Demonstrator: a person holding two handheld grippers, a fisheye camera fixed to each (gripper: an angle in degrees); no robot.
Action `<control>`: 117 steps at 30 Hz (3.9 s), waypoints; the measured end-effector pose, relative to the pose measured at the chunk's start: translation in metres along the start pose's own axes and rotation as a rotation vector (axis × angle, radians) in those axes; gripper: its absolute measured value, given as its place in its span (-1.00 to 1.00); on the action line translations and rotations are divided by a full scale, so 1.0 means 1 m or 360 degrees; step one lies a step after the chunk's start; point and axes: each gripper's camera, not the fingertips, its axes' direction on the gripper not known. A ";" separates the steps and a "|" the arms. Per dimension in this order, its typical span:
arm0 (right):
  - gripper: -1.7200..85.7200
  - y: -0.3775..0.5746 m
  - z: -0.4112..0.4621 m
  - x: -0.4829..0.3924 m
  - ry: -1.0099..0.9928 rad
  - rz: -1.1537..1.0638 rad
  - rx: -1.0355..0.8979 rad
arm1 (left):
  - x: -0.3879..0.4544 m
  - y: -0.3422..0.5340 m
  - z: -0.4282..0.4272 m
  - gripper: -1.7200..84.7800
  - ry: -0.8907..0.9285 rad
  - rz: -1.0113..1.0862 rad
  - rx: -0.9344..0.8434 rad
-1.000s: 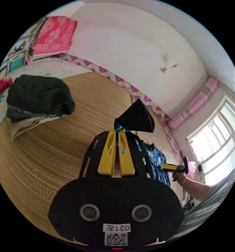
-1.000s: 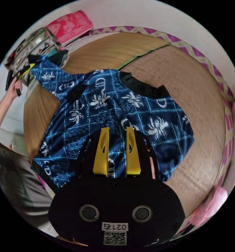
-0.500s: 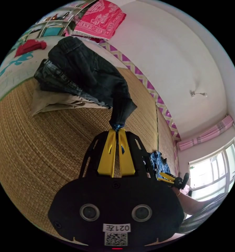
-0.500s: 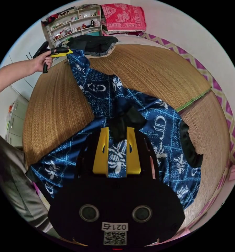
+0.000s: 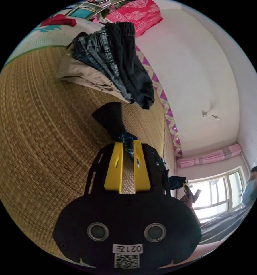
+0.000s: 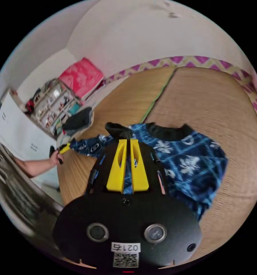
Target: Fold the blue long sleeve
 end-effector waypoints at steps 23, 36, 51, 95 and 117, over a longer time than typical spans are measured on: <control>-0.93 0.165 -0.367 0.395 0.1087 0.1258 0.0242 | 0.098 0.080 -0.062 -0.92 -0.0333 -0.0049 0.0145; -0.84 0.290 -0.374 0.418 0.0858 0.1772 0.0319 | 0.141 0.072 -0.026 -0.93 -0.0264 0.0042 -0.0015; -0.74 0.295 -0.185 0.186 0.0026 0.0561 -0.0681 | 0.207 0.252 0.125 -0.76 -0.0306 0.0648 -0.1165; -0.81 0.294 -0.100 -0.044 0.0566 -0.0465 -0.1068 | 0.276 0.355 0.057 -0.79 -0.0118 0.1513 -0.1304; -0.98 0.295 -0.066 -0.050 0.0385 -0.0836 -0.1148 | 0.359 0.535 0.125 -0.98 -0.0769 0.2137 -0.1470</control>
